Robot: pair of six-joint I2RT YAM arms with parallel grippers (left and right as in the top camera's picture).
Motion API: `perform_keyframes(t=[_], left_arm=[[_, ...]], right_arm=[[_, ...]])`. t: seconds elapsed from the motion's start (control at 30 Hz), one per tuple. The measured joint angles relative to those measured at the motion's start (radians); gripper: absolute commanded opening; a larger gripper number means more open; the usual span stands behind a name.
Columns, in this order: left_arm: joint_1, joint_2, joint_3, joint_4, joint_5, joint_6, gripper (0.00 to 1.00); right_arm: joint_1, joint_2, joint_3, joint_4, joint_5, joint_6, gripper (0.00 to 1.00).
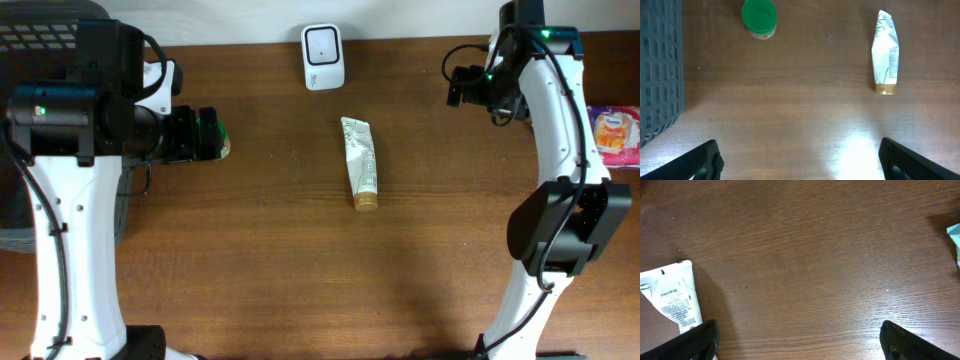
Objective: Scan the item barcode
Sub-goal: 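Raise the right arm aside and reach the left gripper to the tube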
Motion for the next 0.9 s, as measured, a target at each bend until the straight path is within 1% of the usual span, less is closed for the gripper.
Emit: perform_keyframes(t=[0.07,0.13,0.17,0.23,0.33,0.37,0.47,0.6,0.7,0.83,0.9], left_arm=[[0.0,0.0,0.0,0.034,-0.002,0.0,0.99],[0.0,0.0,0.0,0.116,0.009,0.0,0.99],[0.0,0.0,0.0,0.132,0.031,0.0,0.99],[0.0,0.0,0.0,0.138,0.097,-0.002,0.99],[-0.011,0.0,-0.002,0.24,0.253,-0.005,0.99],[-0.029,0.002,-0.004,0.263,0.292,-0.007,0.99],[-0.107,0.039,-0.016,0.303,0.348,-0.008,0.99],[-0.199,0.192,-0.039,0.366,0.352,-0.048,0.99],[-0.251,0.359,-0.051,0.428,0.335,-0.15,0.99],[-0.303,0.481,-0.054,0.507,0.318,-0.242,0.99],[-0.337,0.533,-0.054,0.537,0.283,-0.306,0.99]], right_arm=[[0.0,0.0,0.0,0.001,0.0,0.001,0.99],[0.0,0.0,0.0,0.0,0.0,0.0,0.99],[0.0,0.0,0.0,0.0,0.0,0.0,0.99],[0.0,0.0,0.0,0.0,0.0,0.001,0.99],[0.0,0.0,0.0,0.0,0.0,0.0,0.99],[0.0,0.0,0.0,0.001,0.0,0.0,0.99],[0.0,0.0,0.0,0.001,0.0,0.0,0.99],[0.0,0.0,0.0,0.0,0.0,0.0,0.99],[0.0,0.0,0.0,0.001,0.0,0.0,0.99],[0.0,0.0,0.0,0.001,0.0,0.0,0.99],[0.0,0.0,0.0,0.001,0.0,0.001,0.99]])
